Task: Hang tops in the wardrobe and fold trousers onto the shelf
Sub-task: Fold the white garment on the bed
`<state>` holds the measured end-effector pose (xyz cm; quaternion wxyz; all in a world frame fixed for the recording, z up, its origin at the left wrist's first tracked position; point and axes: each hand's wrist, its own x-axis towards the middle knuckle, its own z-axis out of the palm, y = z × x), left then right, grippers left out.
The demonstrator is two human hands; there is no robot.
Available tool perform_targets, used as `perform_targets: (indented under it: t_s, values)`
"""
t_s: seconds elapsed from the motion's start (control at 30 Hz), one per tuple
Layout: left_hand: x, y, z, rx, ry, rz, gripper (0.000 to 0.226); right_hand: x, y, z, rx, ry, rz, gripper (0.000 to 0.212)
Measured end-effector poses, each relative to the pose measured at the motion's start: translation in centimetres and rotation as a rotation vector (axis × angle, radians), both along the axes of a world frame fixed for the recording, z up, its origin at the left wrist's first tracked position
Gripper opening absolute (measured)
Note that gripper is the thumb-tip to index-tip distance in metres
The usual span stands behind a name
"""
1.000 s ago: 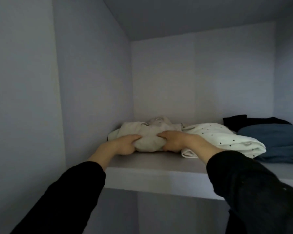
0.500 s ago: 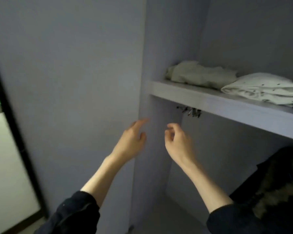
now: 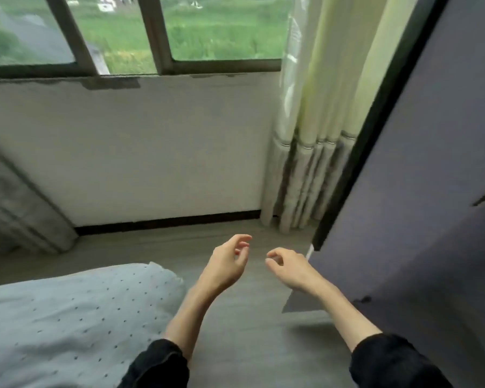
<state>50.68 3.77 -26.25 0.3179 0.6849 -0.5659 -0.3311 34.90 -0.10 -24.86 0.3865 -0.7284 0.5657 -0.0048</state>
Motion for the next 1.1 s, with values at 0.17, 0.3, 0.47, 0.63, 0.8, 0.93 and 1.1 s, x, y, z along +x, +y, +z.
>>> perform_targets:
  t_s: [0.17, 0.3, 0.47, 0.63, 0.8, 0.93, 1.1]
  values:
    - [15.3, 0.7, -0.5, 0.007, -0.037, 0.328, 0.027, 15.5, -3.4, -0.4, -0.043, -0.137, 0.154, 0.036]
    - [23.3, -0.5, -0.8, 0.032, 0.007, 0.547, 0.026, 24.9, -7.2, -0.6, -0.029, -0.173, 0.34, 0.036]
    - [31.8, -5.4, -1.2, 0.008, 0.048, 0.728, 0.026, 36.1, -14.3, -1.3, -0.029, -0.176, 0.575, 0.036]
    - [39.6, -8.6, -1.0, -0.065, 0.177, 1.059, 0.026, 47.1, -20.3, -0.4, 0.02, -0.182, 0.817, 0.035]
    - [46.1, -7.9, -0.4, -0.045, 0.212, 1.242, 0.028, 57.4, -22.1, 0.9, 0.041, -0.24, 1.007, 0.03]
    - [54.4, -5.5, -1.5, -0.065, 0.149, 1.49, 0.03, 69.2, -20.8, 0.2, 0.057, -0.293, 1.211, 0.028]
    - [65.3, -2.3, -3.2, -0.048, 0.136, 1.659, 0.028, 84.0, -17.3, -1.5, 0.052, -0.247, 1.446, 0.028]
